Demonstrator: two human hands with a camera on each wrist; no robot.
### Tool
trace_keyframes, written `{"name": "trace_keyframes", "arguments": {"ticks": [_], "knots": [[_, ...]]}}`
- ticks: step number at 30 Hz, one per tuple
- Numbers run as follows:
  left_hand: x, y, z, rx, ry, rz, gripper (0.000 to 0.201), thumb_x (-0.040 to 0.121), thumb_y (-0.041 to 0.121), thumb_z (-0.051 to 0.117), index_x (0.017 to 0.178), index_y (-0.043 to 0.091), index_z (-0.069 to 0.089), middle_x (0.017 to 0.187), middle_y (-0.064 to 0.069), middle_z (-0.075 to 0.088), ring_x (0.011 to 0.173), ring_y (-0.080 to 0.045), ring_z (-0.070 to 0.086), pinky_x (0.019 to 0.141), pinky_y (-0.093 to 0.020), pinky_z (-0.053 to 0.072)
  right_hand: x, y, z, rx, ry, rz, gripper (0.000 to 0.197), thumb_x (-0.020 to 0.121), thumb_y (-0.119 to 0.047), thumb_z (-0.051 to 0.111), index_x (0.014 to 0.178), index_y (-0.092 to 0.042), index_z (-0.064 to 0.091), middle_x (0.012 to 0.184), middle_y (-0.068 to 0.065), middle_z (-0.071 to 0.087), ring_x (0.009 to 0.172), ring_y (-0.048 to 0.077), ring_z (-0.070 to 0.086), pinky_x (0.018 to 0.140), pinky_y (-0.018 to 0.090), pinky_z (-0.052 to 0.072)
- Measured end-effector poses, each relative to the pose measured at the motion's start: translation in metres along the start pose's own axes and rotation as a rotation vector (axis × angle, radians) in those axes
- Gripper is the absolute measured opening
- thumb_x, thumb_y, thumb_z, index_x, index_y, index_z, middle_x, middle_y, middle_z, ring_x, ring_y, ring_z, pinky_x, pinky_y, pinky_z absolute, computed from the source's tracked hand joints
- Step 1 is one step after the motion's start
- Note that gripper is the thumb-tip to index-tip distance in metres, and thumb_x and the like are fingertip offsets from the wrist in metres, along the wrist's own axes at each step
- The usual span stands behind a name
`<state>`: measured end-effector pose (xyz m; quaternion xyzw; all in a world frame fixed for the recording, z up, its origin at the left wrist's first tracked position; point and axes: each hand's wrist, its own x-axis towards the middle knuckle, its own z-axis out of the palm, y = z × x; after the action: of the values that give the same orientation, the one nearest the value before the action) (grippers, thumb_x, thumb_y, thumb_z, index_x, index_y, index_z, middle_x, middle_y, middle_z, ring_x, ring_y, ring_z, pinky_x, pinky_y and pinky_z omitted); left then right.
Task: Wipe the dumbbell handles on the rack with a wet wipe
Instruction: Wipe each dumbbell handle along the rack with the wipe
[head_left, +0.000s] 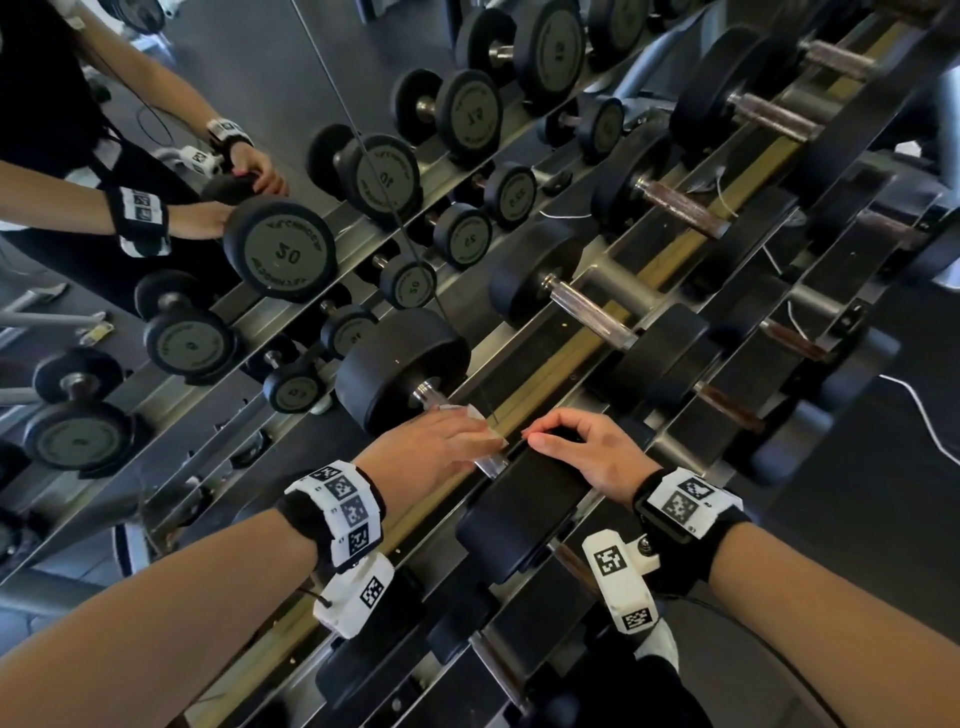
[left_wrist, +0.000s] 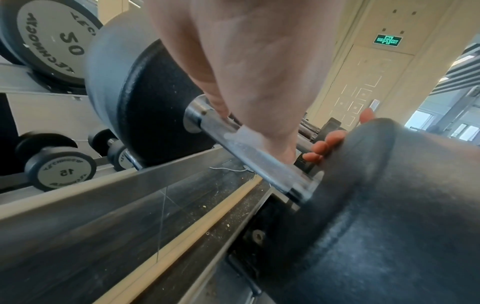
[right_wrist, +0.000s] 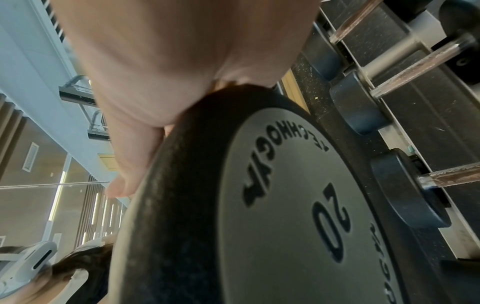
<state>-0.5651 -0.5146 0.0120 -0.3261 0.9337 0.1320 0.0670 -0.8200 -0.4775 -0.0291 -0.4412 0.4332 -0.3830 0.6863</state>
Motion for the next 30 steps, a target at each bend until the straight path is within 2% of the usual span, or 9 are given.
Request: {"name": "trace_keyframes", "arguments": {"ticks": [4,7,11,14,17,19,22,25,30], "knots": [[0.005,-0.010,-0.004,0.010,0.017,-0.179,0.061,0.093,-0.002,0.050,0.146,0.026,0.045,0.149,-0.001,0.045,0.144,-0.018,0.031,0.122,-0.034,0.021,-0.001,-0.002,-0.001,0.013,-0.014,0.025,0.034,0.075,-0.039,0.074,0.099,-0.015,0.071,0.093,0.006,0.073,0.083,0.017,0.071,0.067,0.025,0.057],[0.010,-0.015,-0.003,0.066,-0.027,-0.312,0.062,0.096,-0.002,0.043,0.151,0.025,0.037,0.157,-0.003,0.034,0.149,-0.018,0.021,0.122,-0.034,0.019,-0.002,-0.003,-0.001,0.013,-0.020,0.036,0.035,0.074,-0.041,0.074,0.100,-0.016,0.070,0.094,0.006,0.073,0.085,0.017,0.071,0.068,0.026,0.057],[0.015,-0.016,-0.006,0.115,-0.038,-0.272,0.055,0.099,0.005,0.044,0.150,0.024,0.039,0.154,0.001,0.039,0.147,-0.014,0.025,0.121,-0.030,0.015,-0.001,-0.003,-0.001,-0.006,-0.011,0.043,0.028,0.076,-0.042,0.074,0.095,-0.022,0.072,0.093,0.004,0.073,0.085,0.018,0.071,0.070,0.027,0.057],[0.017,-0.007,-0.008,0.132,-0.067,-0.105,0.053,0.099,0.007,0.049,0.148,0.022,0.042,0.148,0.002,0.046,0.142,-0.014,0.032,0.120,-0.031,0.020,0.000,-0.001,-0.001,-0.017,-0.008,0.045,0.020,0.081,-0.039,0.074,0.094,-0.024,0.073,0.091,0.002,0.073,0.084,0.017,0.071,0.070,0.028,0.057],[0.011,0.000,-0.008,0.019,-0.061,-0.021,0.046,0.102,0.014,0.050,0.146,0.023,0.046,0.142,0.001,0.050,0.137,-0.014,0.038,0.118,-0.032,0.025,0.000,-0.001,-0.001,-0.042,-0.007,0.043,0.028,0.077,-0.047,0.075,0.095,-0.026,0.072,0.094,0.003,0.073,0.087,0.019,0.070,0.075,0.033,0.058],[0.012,-0.009,-0.012,0.030,-0.104,-0.066,0.046,0.104,0.019,0.044,0.150,0.029,0.040,0.142,0.005,0.047,0.135,-0.010,0.037,0.117,-0.031,0.024,0.000,-0.002,-0.001,-0.054,-0.011,0.049,0.028,0.076,-0.048,0.075,0.095,-0.027,0.072,0.095,0.004,0.073,0.088,0.021,0.070,0.077,0.034,0.058],[0.021,-0.023,-0.020,0.115,-0.212,-0.174,0.048,0.106,0.023,0.038,0.153,0.030,0.033,0.143,0.002,0.044,0.133,-0.015,0.037,0.116,-0.031,0.024,-0.003,-0.004,0.001,-0.041,0.001,0.040,0.026,0.075,-0.044,0.076,0.094,-0.026,0.073,0.095,0.003,0.073,0.087,0.019,0.070,0.074,0.030,0.059],[0.026,-0.015,-0.020,0.109,-0.258,-0.245,0.046,0.106,0.029,0.035,0.151,0.035,0.034,0.141,0.005,0.046,0.134,-0.017,0.036,0.117,-0.039,0.024,-0.011,-0.005,0.002,-0.040,0.072,-0.018,0.032,0.075,-0.036,0.079,0.102,-0.023,0.069,0.106,0.001,0.069,0.093,0.017,0.070,0.076,0.030,0.059],[0.033,0.017,-0.017,0.021,-0.348,-0.230,0.038,0.104,0.025,0.039,0.140,0.031,0.052,0.140,0.008,0.047,0.139,-0.013,0.031,0.121,-0.047,-0.005,-0.018,-0.007,-0.002,-0.166,0.091,-0.004,0.041,0.083,-0.026,0.078,0.119,-0.022,0.059,0.117,-0.001,0.062,0.111,0.015,0.061,0.101,0.042,0.051]]}}
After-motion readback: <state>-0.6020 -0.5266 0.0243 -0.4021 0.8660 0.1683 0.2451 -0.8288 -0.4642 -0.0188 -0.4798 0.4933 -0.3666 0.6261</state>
